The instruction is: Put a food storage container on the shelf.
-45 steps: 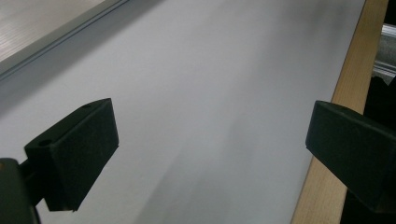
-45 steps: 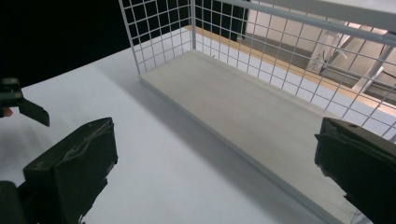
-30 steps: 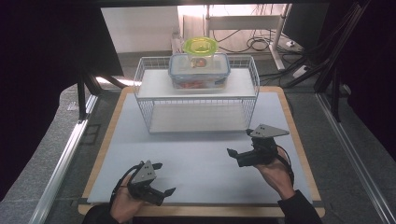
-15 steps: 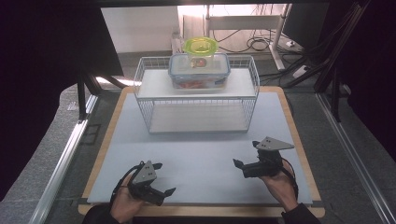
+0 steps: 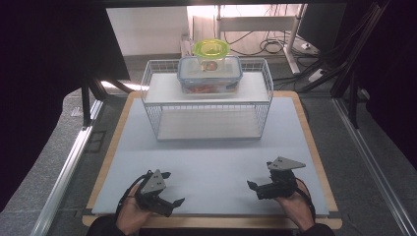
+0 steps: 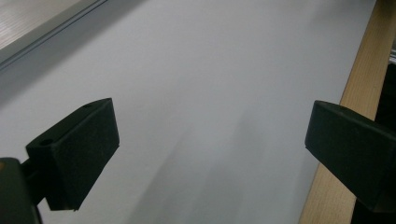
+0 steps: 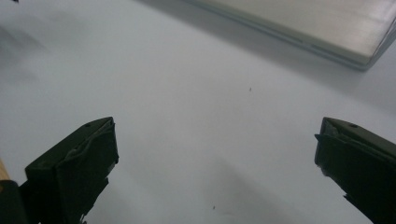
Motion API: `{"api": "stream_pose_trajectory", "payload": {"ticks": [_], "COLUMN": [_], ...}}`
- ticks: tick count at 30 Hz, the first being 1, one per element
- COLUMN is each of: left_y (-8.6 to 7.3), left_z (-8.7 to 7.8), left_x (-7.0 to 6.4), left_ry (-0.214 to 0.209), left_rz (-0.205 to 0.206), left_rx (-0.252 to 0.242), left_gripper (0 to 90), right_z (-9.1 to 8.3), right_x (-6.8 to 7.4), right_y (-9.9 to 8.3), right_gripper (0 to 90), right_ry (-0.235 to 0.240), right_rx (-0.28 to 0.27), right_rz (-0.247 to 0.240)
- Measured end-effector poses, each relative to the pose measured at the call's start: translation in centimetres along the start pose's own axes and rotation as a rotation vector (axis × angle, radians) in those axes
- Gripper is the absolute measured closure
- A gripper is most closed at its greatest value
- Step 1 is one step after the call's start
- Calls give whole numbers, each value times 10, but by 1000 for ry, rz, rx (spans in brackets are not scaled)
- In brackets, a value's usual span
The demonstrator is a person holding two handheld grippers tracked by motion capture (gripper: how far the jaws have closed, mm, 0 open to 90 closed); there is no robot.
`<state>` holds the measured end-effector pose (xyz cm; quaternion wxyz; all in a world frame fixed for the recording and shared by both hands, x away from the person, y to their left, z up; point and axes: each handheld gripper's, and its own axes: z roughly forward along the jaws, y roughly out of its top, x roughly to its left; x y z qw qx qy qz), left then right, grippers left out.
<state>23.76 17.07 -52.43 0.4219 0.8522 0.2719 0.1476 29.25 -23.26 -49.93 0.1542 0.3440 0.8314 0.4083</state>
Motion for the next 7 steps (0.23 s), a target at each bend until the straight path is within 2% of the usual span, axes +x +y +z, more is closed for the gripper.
{"api": "stream_pose_trajectory", "payload": {"ticks": [3, 7], "left_y": [0, 0], "left_z": [0, 0], "left_x": [0, 1], "left_ry": [0, 5], "left_rz": [-1, -1], "left_rx": [3, 1], "left_gripper": [29, 28], "right_z": [2, 2], "right_x": [-1, -2], "right_y": [-3, -3], "right_gripper": [0, 0], "right_ry": [-2, -14], "right_rx": [26, 34], "right_rz": [4, 5]}}
